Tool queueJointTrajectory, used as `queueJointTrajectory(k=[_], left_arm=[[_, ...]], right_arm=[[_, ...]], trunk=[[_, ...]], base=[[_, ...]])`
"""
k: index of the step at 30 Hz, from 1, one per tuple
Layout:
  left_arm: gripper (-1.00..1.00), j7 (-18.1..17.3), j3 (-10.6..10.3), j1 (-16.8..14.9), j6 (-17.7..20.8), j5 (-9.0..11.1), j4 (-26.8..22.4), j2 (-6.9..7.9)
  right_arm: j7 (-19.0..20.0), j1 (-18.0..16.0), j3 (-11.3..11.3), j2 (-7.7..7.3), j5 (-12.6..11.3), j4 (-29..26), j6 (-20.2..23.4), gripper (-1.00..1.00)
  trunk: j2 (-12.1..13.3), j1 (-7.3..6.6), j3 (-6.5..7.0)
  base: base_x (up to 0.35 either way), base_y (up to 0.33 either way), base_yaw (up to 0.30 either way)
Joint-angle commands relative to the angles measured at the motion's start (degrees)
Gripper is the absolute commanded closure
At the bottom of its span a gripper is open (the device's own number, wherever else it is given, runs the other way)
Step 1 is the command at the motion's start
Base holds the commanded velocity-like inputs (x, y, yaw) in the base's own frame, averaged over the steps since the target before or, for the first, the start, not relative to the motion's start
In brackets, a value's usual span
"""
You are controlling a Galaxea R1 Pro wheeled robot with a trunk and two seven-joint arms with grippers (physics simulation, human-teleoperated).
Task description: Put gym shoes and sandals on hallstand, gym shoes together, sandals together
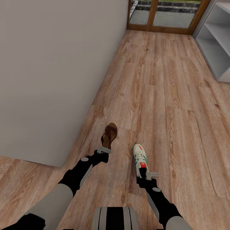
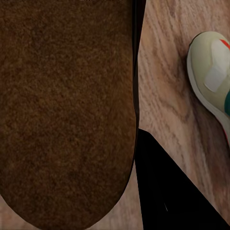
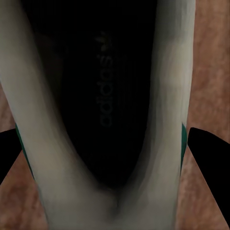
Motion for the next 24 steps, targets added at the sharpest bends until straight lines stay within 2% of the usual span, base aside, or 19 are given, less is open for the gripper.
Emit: queueJointTrajectory(k=[1, 10, 24], left_arm=[[1.0, -0.25, 0.03, 0.0, 0.34, -0.09, -0.1, 0.02], [1.0, -0.28, 0.09, 0.05, 0.29, -0.15, -0.18, 0.21], [1.0, -0.03, -0.06, 0.61, 0.35, -0.22, -0.1, 0.29]], right_arm=[[-0.07, 0.01, -0.2, 0.04, 0.16, -0.12, 0.33, 1.0], [-0.07, 0.01, -0.15, 0.08, 0.16, -0.12, 0.32, 1.0], [-0.14, 0.01, -0.12, 0.19, 0.26, 0.01, -0.84, 1.0]], trunk=[[-0.01, -0.01, -0.03], [-0.01, -0.01, -0.03], [0.17, -0.37, 3.07]], base=[[0.0, 0.0, 0.0], [0.0, 0.0, 0.0], [0.0, 0.0, 0.0]])
